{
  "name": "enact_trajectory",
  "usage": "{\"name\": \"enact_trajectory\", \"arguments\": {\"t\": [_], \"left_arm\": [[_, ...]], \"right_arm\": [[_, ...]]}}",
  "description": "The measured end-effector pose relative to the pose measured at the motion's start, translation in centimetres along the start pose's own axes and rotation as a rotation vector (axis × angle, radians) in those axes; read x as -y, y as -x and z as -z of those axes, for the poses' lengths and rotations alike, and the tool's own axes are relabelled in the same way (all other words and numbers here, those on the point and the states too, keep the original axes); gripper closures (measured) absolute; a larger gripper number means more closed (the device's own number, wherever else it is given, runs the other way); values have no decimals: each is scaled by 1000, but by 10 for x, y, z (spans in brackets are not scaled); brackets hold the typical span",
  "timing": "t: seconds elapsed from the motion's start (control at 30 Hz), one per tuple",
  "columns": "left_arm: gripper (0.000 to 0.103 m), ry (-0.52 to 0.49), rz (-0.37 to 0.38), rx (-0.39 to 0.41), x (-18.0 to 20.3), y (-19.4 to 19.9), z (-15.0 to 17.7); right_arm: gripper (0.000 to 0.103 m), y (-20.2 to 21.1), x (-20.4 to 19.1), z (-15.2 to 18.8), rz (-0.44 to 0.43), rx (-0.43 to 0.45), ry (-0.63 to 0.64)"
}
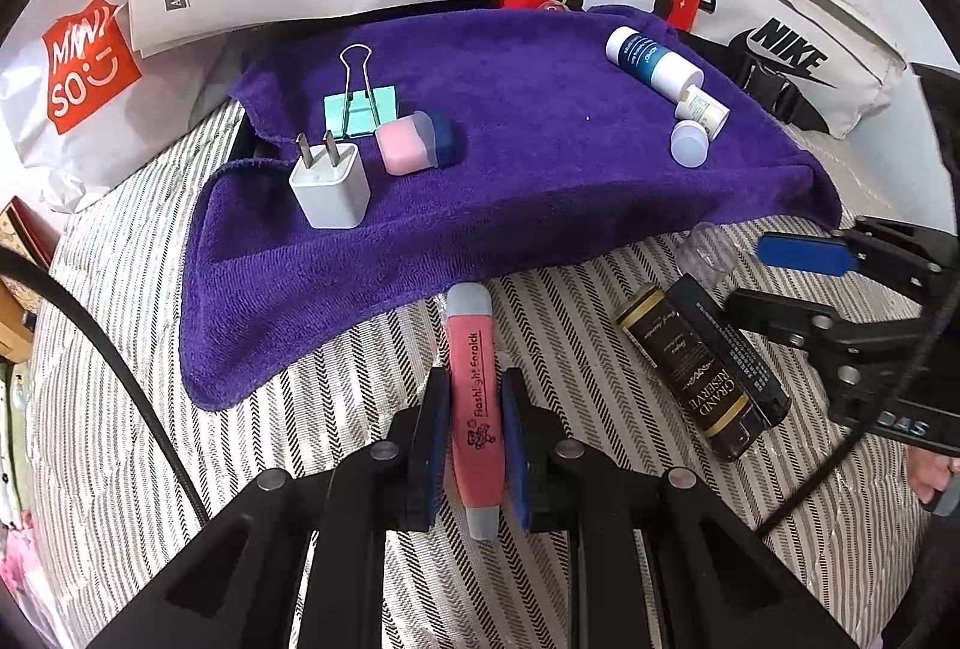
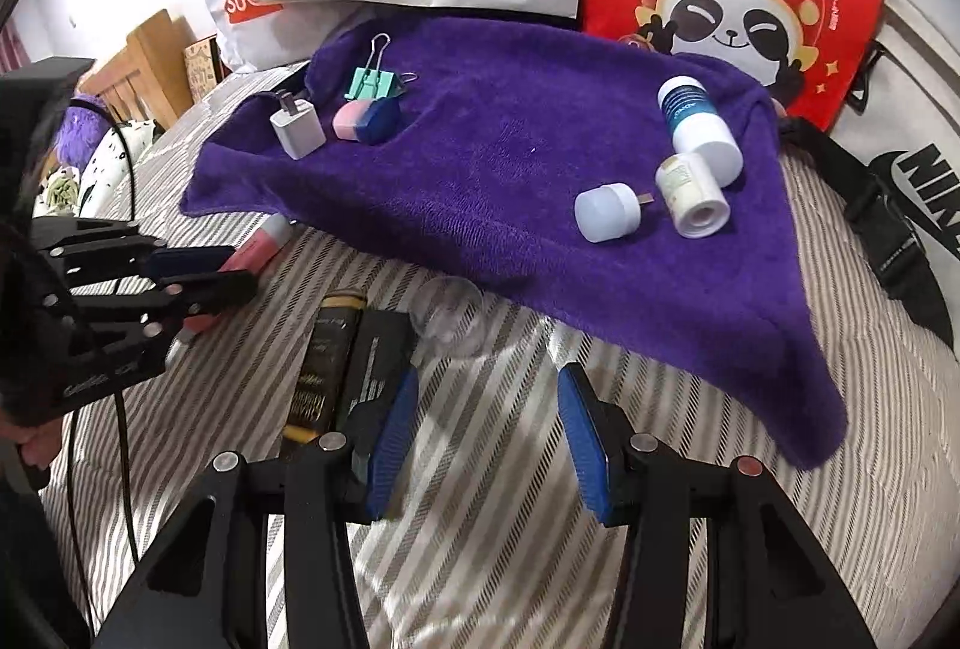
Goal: Organize rigid objects
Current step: 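Grasp the pink marker with the left gripper while the right moves to the clear cup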
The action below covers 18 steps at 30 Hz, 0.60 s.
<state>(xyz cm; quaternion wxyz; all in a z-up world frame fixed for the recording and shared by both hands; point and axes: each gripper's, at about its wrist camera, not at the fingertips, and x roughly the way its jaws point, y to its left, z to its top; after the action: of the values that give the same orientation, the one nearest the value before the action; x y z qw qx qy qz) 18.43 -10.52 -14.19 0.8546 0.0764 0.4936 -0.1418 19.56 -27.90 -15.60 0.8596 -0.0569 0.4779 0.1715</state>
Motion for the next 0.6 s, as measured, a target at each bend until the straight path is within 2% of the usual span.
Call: {"name": "enact_trajectory", "arguments": {"t": [0.3, 0.5, 0.53, 0.57, 0.6], "left_arm": [[85, 6, 0, 1, -10, 4, 6], [85, 7, 4, 3, -11, 4, 5], [85, 9, 5, 5, -11, 4, 5], [85, 11, 6, 5, -11, 4, 6], [85, 12, 6, 6, -11, 4, 6]], "right_arm": [[54, -13, -13, -14, 51, 12, 54], [56, -16, -15, -17, 41, 27, 50], [63, -15, -15, -16, 27, 32, 53], [77, -15, -15, -16, 19, 34, 52], [76, -14, -15, -16, 13, 33, 46]]}}
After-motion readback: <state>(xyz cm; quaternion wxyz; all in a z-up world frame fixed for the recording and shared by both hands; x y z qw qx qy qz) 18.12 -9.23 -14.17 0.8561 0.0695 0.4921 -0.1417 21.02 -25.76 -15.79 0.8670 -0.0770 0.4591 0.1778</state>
